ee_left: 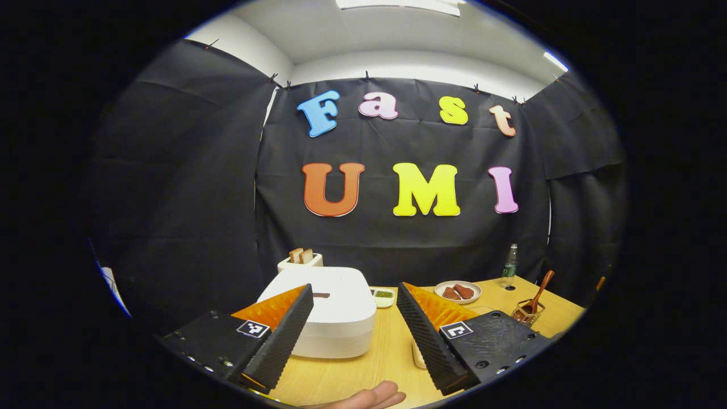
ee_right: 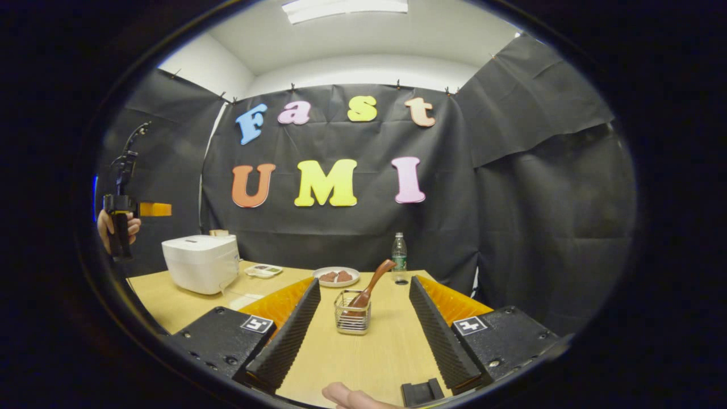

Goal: Close the left gripper, press the button to open the rice cooker; take a wooden spoon from the chopstick holder with the right hand, scoop a spoonful of rice and pour it into the rice cooker, then put the wooden spoon back into the chopstick holder.

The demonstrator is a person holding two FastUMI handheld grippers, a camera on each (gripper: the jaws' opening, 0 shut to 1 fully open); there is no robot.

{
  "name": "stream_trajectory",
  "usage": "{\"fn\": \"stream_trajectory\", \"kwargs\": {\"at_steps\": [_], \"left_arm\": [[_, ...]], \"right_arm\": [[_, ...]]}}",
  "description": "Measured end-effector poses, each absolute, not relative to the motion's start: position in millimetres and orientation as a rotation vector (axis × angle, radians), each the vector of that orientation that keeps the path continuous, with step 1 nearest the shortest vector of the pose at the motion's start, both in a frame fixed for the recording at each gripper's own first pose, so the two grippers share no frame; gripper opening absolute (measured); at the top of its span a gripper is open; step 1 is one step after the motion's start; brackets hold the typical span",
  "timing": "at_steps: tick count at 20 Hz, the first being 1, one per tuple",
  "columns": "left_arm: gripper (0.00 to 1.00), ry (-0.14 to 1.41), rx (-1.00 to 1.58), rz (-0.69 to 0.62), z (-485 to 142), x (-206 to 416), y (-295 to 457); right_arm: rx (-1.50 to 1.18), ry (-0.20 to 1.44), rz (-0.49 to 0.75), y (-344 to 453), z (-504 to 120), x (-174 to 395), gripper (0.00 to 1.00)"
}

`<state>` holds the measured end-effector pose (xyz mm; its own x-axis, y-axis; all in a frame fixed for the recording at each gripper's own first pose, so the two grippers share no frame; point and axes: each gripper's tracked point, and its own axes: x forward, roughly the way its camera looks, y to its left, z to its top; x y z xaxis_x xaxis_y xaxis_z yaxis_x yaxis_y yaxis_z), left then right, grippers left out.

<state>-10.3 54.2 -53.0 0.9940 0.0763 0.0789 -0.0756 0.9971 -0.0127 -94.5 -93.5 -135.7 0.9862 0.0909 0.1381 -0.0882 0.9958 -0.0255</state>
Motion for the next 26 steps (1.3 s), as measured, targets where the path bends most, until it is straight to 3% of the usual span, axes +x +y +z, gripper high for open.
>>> {"fn": "stream_trajectory", "kwargs": {"at_steps": [9,22,24,26], "left_arm": [[0.94,-0.104,-0.009,0.087,-71,-42,23],[0.93,-0.110,-0.007,0.026,-87,-116,2],[0.94,-0.121,-0.009,0.028,-87,-126,1],[0.93,-0.116,-0.009,0.041,-88,-135,5]], "right_arm": [[0.048,-0.086,0.050,-91,-111,-90,0.99],[0.099,-0.114,0.005,-115,-131,-164,1.00],[0.098,-0.117,0.023,-108,-129,-172,0.94],[0.084,-0.133,0.035,-102,-125,-177,1.00]]}}
